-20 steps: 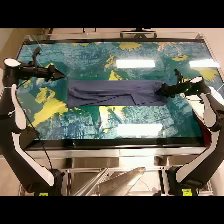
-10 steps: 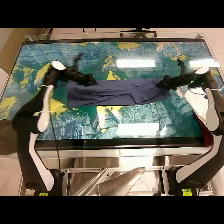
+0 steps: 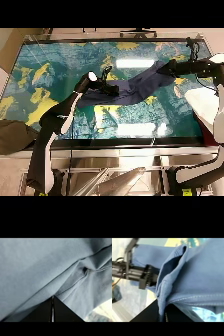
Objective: Fold the shirts.
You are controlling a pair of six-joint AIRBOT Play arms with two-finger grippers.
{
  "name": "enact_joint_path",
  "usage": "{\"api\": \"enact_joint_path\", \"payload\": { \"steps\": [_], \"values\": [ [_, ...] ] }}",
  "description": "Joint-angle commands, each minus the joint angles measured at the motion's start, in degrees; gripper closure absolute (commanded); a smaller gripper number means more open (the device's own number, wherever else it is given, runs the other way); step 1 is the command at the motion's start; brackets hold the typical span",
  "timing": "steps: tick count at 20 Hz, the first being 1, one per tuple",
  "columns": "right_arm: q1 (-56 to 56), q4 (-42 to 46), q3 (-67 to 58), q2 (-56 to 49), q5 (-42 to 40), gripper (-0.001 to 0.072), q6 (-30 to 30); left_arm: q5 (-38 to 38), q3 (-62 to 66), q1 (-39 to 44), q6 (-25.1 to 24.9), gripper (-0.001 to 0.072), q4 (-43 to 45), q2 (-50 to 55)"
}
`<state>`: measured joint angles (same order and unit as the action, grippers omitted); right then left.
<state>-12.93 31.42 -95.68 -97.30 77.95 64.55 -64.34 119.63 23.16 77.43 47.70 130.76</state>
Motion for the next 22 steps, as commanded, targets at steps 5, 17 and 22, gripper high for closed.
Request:
{"api": "enact_joint_path", "payload": {
  "steps": [5, 17, 22],
  "values": [
    [12.57, -10.62, -0.11, 0.50, -10.19, 0.0690, 1.38, -20.94, 0.33, -13.18, -2.01, 0.0705, -16.44, -16.13],
    [58.64, -38.10, -0.37, -19.08, -75.34, 0.0033, -23.47, -20.70, -21.94, -37.97, -11.04, 0.0704, -16.44, -43.95],
    [48.00, -28.76, -0.37, -11.23, -55.12, 0.0248, -23.61, -18.38, -25.57, -42.21, -11.06, 0.0704, -16.46, -47.89]
  ]
}}
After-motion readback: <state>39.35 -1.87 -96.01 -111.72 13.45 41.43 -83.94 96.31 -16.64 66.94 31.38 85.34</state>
